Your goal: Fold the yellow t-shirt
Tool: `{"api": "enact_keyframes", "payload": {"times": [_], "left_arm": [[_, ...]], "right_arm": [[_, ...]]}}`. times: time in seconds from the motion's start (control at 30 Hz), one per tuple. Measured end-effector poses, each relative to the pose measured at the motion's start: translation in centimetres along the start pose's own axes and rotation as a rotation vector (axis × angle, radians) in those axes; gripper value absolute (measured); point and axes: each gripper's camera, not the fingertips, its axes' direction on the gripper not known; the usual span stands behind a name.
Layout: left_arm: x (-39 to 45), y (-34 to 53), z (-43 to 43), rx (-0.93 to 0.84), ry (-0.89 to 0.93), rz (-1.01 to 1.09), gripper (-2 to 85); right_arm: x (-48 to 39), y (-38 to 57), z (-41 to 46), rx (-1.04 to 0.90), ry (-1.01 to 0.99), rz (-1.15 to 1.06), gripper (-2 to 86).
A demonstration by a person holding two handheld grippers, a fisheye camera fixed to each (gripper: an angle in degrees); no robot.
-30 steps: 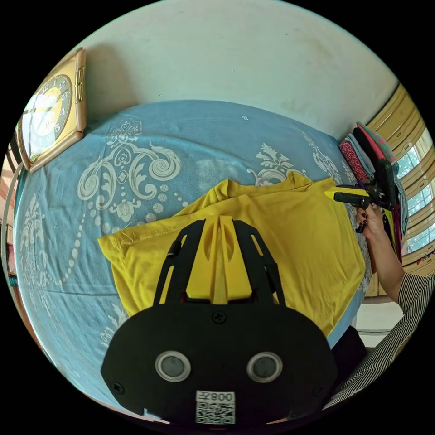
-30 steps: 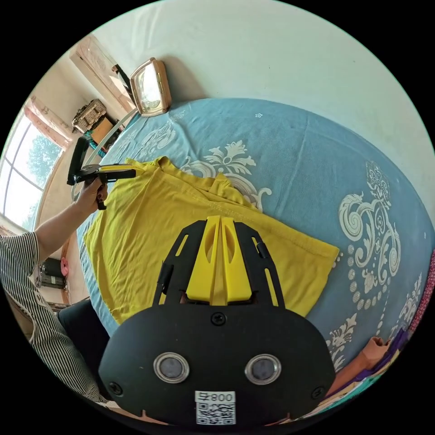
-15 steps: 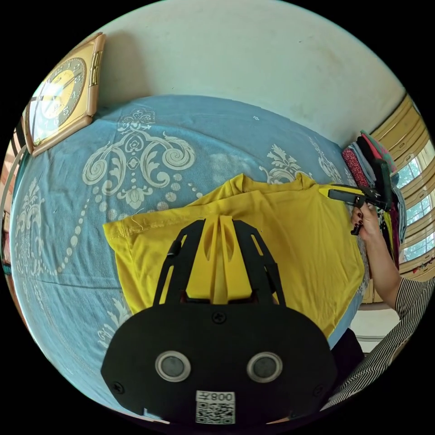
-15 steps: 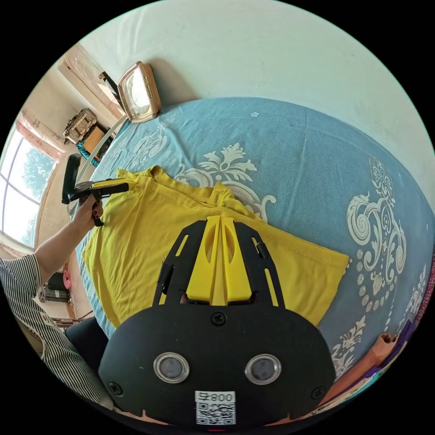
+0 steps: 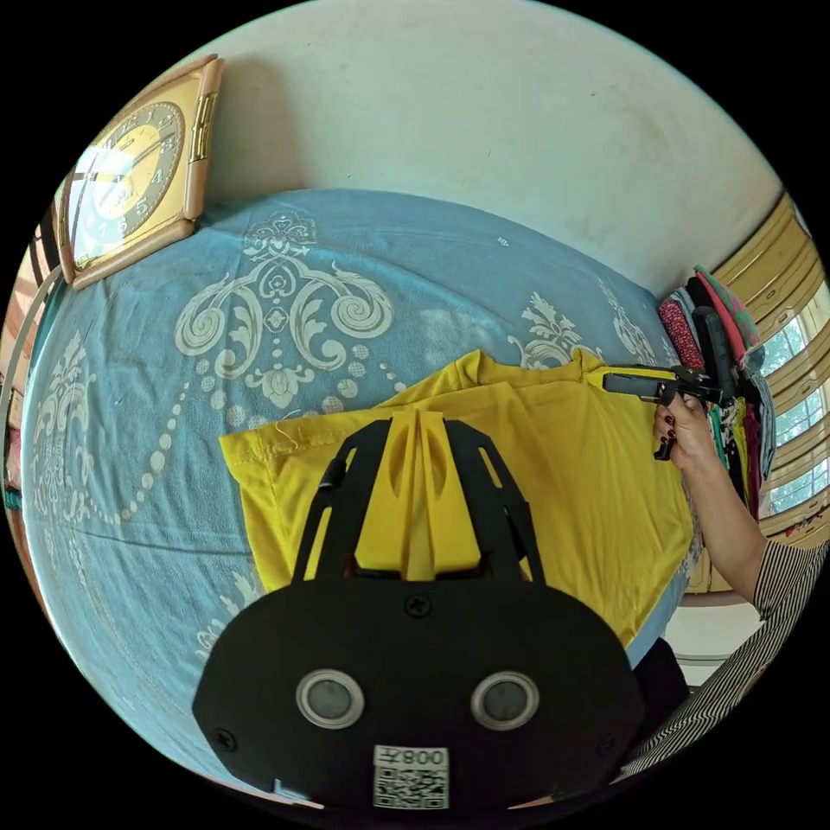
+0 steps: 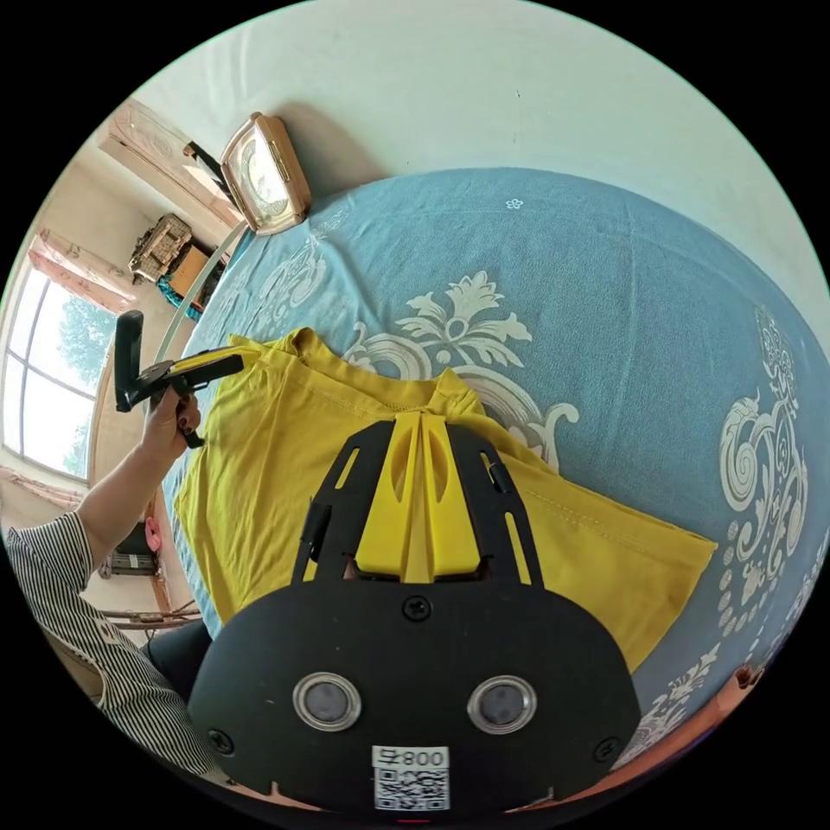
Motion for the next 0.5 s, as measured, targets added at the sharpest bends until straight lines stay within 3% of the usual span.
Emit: {"api": "enact_keyframes", "payload": {"times": [0.2,0.37,0.5], "left_arm": [[-2.5,5.9,-6.9,0.039,0.107,-0.044,1.5],[-6.9,17.2,-13.3,-0.040,0.253,-0.193,5.5],[-8.7,24.7,-16.6,-0.085,0.254,-0.311,7.6]], "right_arm": [[0.9,4.7,-2.7,0.060,-0.011,0.019,0.2],[2.8,14.8,-7.1,0.078,-0.063,0.083,0.9],[4.1,23.5,-9.1,0.038,-0.121,0.176,2.6]]}}
